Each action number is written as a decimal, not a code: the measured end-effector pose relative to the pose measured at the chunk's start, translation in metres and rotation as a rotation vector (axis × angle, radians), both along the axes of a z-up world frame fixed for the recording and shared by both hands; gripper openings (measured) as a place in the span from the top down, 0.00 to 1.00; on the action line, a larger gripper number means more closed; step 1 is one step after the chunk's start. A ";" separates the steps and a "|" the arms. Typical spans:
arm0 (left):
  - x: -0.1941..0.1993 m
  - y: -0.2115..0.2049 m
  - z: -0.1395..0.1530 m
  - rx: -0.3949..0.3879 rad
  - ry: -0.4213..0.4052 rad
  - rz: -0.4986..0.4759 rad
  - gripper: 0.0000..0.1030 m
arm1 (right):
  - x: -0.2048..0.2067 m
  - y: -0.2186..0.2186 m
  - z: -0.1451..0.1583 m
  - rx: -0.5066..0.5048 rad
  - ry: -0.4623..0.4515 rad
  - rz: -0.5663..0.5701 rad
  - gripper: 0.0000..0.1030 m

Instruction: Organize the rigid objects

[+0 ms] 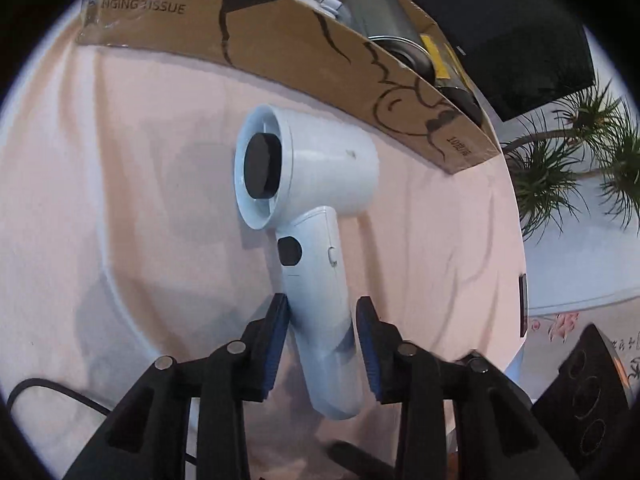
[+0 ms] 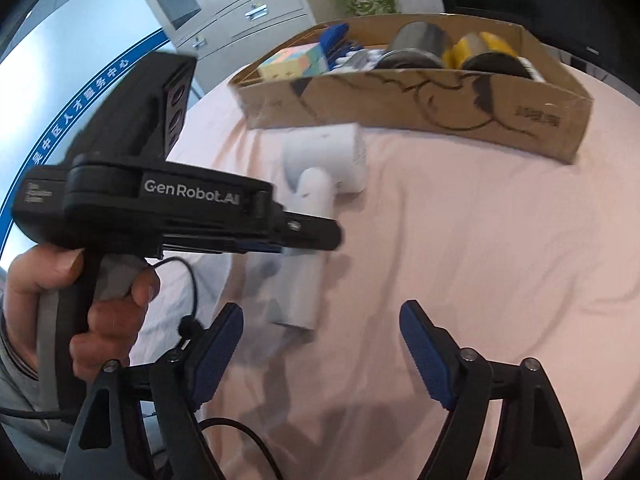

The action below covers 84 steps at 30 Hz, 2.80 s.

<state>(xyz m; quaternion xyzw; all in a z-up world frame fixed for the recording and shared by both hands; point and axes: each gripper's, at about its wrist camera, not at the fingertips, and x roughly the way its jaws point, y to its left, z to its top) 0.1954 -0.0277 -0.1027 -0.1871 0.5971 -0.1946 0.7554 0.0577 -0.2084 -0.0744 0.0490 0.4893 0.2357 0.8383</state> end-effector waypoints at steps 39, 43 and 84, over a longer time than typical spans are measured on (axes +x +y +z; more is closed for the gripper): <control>0.240 0.135 0.091 0.087 -0.194 -0.051 0.67 | 0.319 0.165 0.060 0.032 0.100 -0.081 0.64; 0.179 0.139 0.136 0.204 -0.406 0.004 0.54 | 0.283 0.145 0.084 0.039 0.019 -0.097 0.30; -0.057 -0.020 0.157 0.483 -0.741 0.192 0.00 | -0.017 -0.067 0.127 -0.203 -0.407 -0.397 0.01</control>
